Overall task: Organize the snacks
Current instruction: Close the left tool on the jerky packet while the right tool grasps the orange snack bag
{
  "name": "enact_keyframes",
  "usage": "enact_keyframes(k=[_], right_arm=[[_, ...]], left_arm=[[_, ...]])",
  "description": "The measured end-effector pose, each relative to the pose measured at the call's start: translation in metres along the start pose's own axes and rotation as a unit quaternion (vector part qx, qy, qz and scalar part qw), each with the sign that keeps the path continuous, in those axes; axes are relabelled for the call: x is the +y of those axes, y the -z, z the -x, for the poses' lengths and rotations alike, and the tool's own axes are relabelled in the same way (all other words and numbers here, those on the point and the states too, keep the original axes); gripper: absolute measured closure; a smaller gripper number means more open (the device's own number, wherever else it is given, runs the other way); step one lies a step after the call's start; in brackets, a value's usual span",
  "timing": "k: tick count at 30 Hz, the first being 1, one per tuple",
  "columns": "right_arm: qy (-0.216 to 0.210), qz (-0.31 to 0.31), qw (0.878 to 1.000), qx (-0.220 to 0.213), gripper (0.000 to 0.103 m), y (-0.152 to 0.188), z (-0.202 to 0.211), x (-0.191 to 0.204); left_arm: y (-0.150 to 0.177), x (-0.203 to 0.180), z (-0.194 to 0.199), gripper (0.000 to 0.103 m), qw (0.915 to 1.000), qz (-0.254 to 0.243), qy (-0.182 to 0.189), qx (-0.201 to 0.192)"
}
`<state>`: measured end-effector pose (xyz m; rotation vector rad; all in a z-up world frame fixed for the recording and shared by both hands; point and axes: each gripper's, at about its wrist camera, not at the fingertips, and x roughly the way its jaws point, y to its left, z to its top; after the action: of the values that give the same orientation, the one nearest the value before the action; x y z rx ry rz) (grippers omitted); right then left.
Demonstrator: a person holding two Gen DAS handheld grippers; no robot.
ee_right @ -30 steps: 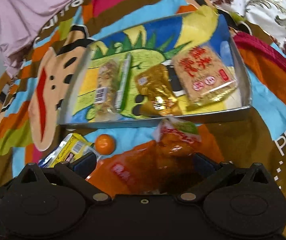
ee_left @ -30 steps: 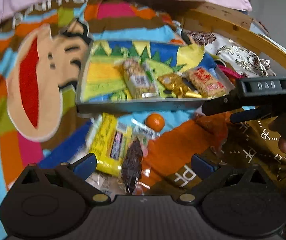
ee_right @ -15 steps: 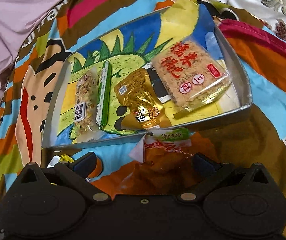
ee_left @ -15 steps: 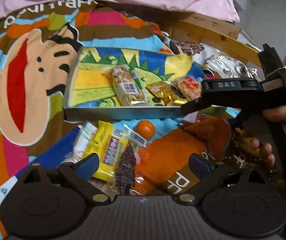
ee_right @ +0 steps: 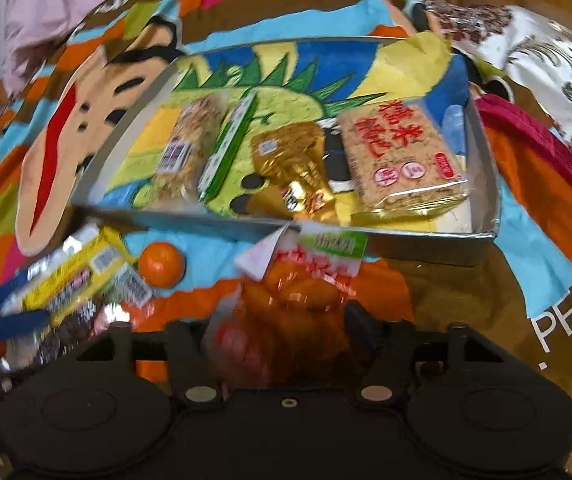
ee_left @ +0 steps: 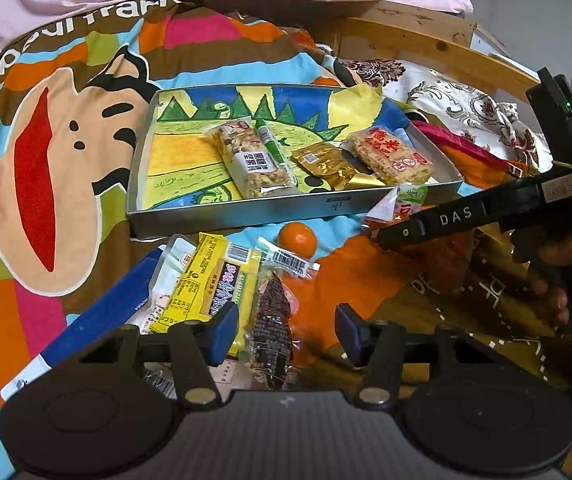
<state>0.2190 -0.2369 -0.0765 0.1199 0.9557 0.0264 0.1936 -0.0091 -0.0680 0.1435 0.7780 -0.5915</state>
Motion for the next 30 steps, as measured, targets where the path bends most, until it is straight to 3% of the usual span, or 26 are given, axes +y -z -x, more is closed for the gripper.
enact_keyframes(k=[4,9,13,17,21,23,25,29,30], right_arm=[[0.006,0.049,0.999,-0.013,0.060,0.008,0.003,0.007],[-0.003,0.088,0.996,-0.030,0.062,0.018,0.014,0.011],[-0.010,0.144,0.988,-0.047,0.064,0.029,0.028,0.022],[-0.045,0.164,0.985,-0.021,0.071,0.041,0.044,0.026],[-0.041,0.220,0.974,-0.023,0.070,0.060,0.057,0.039],[-0.042,0.228,0.972,-0.025,0.067,0.063,0.059,0.042],[-0.049,0.212,0.976,-0.021,0.049,0.063,0.061,0.039],[-0.065,0.162,0.984,-0.029,0.034,0.058,0.069,0.026],[-0.067,0.148,0.986,-0.033,0.029,0.055,0.070,0.022]], left_arm=[[0.001,-0.003,-0.001,0.046,1.0000,0.001,-0.006,0.006],[0.003,-0.008,0.000,0.055,0.9997,0.008,-0.017,0.014],[0.007,-0.008,0.001,0.066,0.9984,0.043,-0.006,0.037],[0.014,-0.015,0.003,0.066,0.9966,0.063,0.009,0.052],[0.017,-0.019,0.009,0.066,0.9959,0.068,0.010,0.058],[0.018,-0.018,0.011,0.066,0.9952,0.076,0.010,0.061],[0.017,-0.017,0.013,0.063,0.9943,0.086,0.008,0.063],[0.015,-0.019,0.017,0.039,0.9955,0.080,0.009,0.051],[0.015,-0.021,0.017,0.037,0.9961,0.074,0.007,0.048]])
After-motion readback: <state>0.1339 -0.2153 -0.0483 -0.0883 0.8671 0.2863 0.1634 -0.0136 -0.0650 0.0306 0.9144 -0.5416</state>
